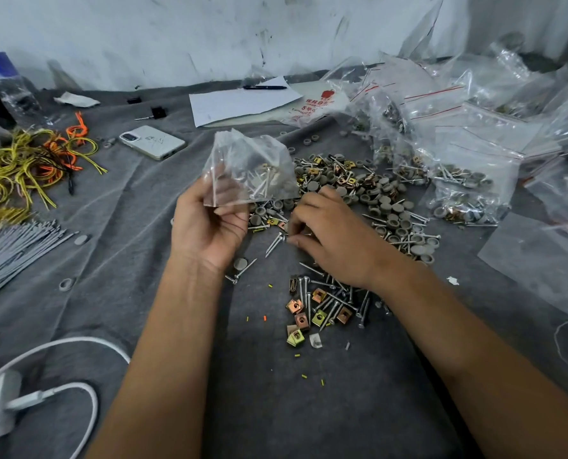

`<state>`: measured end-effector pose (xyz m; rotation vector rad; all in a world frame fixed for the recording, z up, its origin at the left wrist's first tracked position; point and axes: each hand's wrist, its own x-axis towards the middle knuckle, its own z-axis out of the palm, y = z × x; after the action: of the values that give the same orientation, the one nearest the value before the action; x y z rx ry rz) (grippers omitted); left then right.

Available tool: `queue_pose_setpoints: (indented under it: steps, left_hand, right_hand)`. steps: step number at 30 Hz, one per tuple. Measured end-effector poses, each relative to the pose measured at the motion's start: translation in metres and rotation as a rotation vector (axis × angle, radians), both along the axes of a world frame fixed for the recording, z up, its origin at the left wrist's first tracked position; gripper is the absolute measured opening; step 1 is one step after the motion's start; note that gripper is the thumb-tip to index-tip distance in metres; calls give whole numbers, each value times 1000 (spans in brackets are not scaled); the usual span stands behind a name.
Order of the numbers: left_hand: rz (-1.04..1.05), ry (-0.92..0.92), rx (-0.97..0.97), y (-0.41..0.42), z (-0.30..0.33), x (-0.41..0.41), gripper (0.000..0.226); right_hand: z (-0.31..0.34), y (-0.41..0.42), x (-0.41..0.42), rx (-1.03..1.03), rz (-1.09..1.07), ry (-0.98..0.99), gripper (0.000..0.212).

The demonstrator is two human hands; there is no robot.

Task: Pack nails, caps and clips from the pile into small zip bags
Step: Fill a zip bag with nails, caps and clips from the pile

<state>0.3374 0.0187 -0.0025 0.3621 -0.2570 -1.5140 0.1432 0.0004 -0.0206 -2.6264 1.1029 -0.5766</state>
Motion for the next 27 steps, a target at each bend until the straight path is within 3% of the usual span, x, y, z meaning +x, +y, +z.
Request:
queue_pose_setpoints:
  steps: [7, 16, 22, 25, 27]
  left_hand:
    - [-53, 51, -10, 1, -1, 7, 23]
    - [-16, 30, 17, 2, -2, 8, 18]
    - [211, 37, -101, 13, 15, 19, 27]
    - [413, -189, -216, 17, 25, 24, 37]
    - [621, -529, -241, 16, 27, 18, 44]
  right_hand:
    - [2, -4, -4, -16, -127, -396, 3]
    - [2, -6, -7, -101, -169, -446, 30]
    - [2, -6, -9, -54, -230, -532, 17]
    - [2, -7, -9, -48, -252, -552, 13]
    - [2, -7, -10, -41, -265, -565, 13]
